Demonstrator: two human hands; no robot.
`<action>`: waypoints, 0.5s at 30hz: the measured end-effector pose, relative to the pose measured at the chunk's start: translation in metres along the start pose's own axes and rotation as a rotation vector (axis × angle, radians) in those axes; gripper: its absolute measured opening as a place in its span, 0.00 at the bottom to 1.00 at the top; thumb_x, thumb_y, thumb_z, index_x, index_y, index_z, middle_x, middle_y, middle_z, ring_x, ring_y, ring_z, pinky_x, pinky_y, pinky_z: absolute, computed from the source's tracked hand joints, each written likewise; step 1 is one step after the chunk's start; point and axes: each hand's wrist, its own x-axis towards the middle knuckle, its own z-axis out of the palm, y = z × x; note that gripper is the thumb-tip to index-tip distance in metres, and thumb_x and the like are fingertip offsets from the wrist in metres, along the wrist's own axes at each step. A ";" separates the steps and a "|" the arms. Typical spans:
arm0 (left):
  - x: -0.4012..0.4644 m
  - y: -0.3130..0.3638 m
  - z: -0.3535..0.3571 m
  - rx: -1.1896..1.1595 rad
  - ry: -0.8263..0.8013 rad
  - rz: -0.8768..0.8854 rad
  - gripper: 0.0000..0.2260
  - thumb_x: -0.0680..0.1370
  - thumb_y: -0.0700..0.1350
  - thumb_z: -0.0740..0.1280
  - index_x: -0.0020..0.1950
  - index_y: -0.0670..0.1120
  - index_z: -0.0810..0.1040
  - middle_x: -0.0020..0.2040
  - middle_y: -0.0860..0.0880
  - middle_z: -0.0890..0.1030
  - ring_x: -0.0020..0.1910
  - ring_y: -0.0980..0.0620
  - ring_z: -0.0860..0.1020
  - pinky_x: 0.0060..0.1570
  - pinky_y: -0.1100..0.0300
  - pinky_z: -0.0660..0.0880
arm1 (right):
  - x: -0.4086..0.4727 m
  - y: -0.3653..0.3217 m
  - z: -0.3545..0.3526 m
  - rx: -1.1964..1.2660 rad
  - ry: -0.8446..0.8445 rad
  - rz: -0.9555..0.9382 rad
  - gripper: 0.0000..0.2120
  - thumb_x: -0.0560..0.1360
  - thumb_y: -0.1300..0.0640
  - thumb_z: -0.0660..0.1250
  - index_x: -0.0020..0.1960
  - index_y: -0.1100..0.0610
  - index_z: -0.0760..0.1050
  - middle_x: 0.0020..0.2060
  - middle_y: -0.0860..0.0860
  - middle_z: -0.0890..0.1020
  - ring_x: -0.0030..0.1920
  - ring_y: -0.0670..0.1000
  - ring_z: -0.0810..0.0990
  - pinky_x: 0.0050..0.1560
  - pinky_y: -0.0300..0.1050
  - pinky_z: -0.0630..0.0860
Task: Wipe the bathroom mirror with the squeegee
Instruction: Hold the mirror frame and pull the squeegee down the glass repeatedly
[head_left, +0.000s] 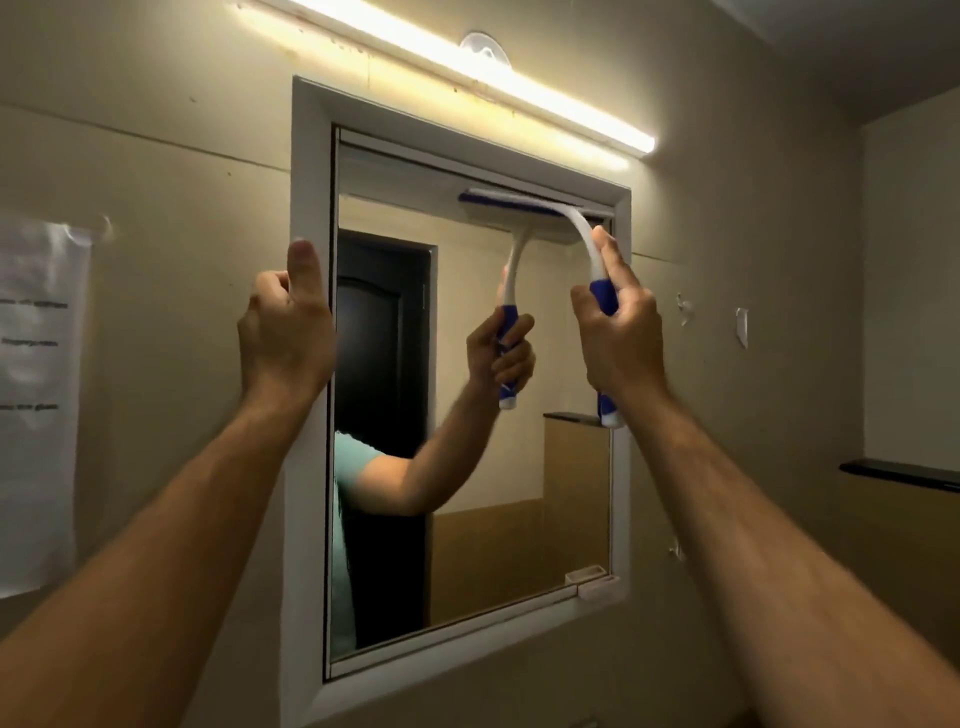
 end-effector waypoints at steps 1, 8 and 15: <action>-0.001 0.001 0.000 0.005 0.003 0.003 0.25 0.81 0.63 0.45 0.53 0.44 0.70 0.37 0.50 0.70 0.34 0.57 0.68 0.30 0.61 0.60 | -0.006 0.004 -0.001 -0.006 -0.007 0.001 0.26 0.81 0.54 0.60 0.77 0.44 0.58 0.63 0.56 0.77 0.38 0.39 0.75 0.40 0.31 0.76; -0.001 -0.003 0.003 -0.003 0.029 0.039 0.26 0.81 0.63 0.46 0.52 0.42 0.71 0.36 0.50 0.69 0.33 0.56 0.68 0.30 0.60 0.61 | -0.047 0.027 -0.016 -0.013 -0.052 0.026 0.28 0.79 0.59 0.63 0.76 0.42 0.60 0.68 0.54 0.73 0.37 0.41 0.76 0.37 0.35 0.77; -0.003 -0.004 0.001 -0.006 0.017 0.042 0.26 0.81 0.63 0.45 0.52 0.43 0.70 0.35 0.50 0.69 0.33 0.56 0.68 0.30 0.60 0.62 | -0.013 0.011 -0.003 -0.044 -0.013 -0.022 0.25 0.81 0.52 0.60 0.76 0.44 0.60 0.60 0.54 0.76 0.36 0.42 0.74 0.35 0.30 0.75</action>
